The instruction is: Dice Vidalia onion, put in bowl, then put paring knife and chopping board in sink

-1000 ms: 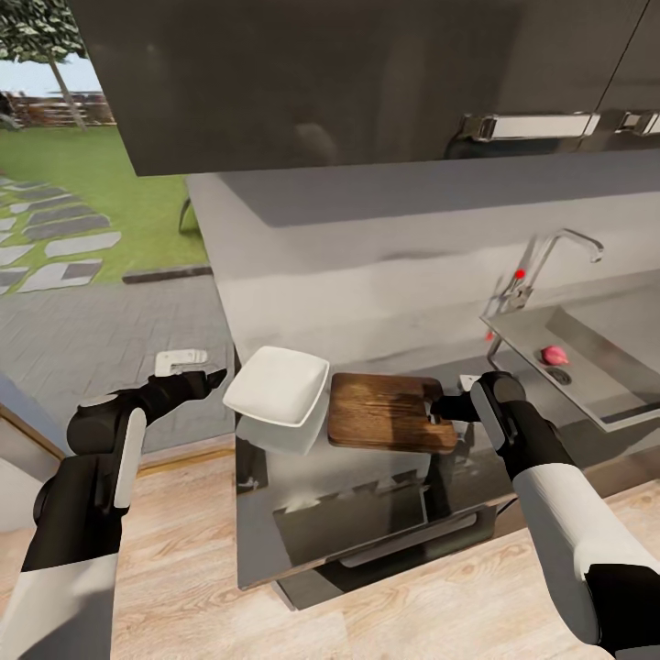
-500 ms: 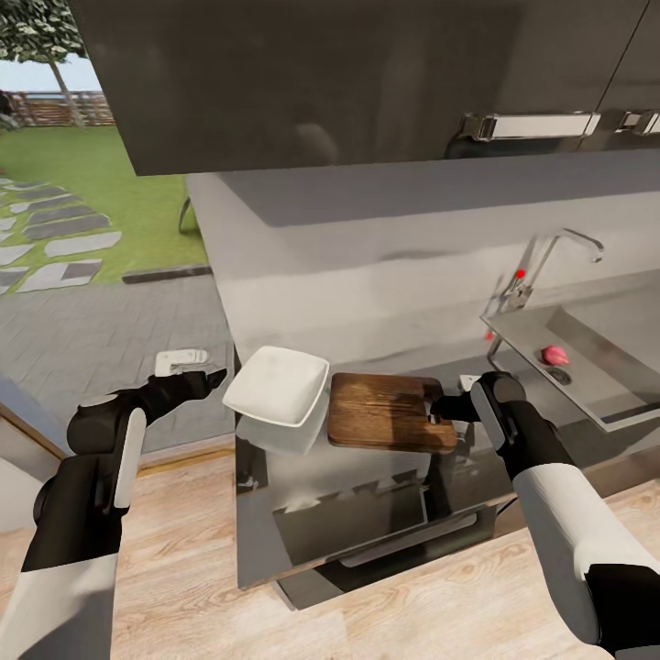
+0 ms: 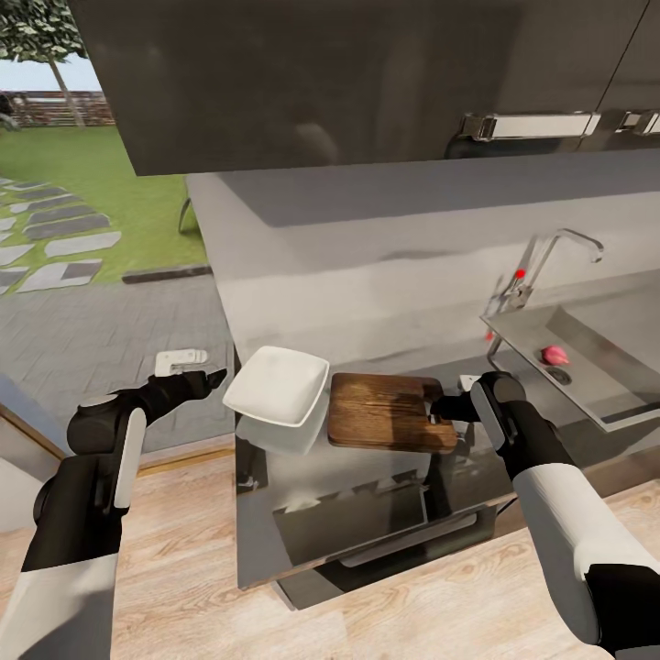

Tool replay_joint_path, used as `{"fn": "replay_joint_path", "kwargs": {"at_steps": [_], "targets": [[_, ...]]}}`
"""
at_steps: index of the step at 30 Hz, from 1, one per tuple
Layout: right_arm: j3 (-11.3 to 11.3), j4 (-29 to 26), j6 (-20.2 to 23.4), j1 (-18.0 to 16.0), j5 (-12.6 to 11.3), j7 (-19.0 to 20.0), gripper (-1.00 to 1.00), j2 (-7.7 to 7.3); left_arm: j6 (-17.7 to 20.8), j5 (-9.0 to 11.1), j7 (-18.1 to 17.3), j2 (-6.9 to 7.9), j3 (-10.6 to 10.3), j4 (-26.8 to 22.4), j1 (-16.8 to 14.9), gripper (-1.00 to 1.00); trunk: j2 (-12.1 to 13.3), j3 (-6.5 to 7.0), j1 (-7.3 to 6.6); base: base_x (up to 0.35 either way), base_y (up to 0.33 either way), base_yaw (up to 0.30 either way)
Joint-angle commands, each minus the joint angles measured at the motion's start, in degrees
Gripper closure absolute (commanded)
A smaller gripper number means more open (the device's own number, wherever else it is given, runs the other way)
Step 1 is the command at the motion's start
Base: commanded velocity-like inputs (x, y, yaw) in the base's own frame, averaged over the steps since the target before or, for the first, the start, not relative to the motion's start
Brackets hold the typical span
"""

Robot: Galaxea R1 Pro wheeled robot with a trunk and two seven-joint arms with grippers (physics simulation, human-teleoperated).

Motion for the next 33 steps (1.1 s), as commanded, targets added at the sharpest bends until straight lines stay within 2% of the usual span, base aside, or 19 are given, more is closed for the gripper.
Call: {"fn": "replay_joint_path", "kwargs": {"at_steps": [1, 28, 29, 33], "targets": [[0.1, 0.0, 0.2, 0.0, -0.6, -0.6, -1.0, -0.02, 0.3, 0.0, -0.2, 0.0, 0.1, -0.1, -0.1, -1.0, -0.1, -0.11, 0.03, 0.0, 0.0, 0.0], [0.1, 0.0, 0.2, 0.0, -0.6, -0.6, -1.0, -0.02, 0.3, 0.0, -0.2, 0.0, 0.1, -0.1, -0.1, -1.0, -0.1, -0.11, 0.03, 0.0, 0.0, 0.0], [0.1, 0.0, 0.2, 0.0, -0.6, -0.6, 1.0, -0.02, 0.3, 0.0, -0.2, 0.0, 0.1, -0.1, -0.1, -1.0, -0.1, -0.11, 0.03, 0.0, 0.0, 0.0], [0.1, 0.0, 0.2, 0.0, -0.6, -0.6, 1.0, -0.02, 0.3, 0.0, -0.2, 0.0, 0.1, 0.0, -0.1, -1.0, -0.1, -0.11, 0.03, 0.0, 0.0, 0.0]]}}
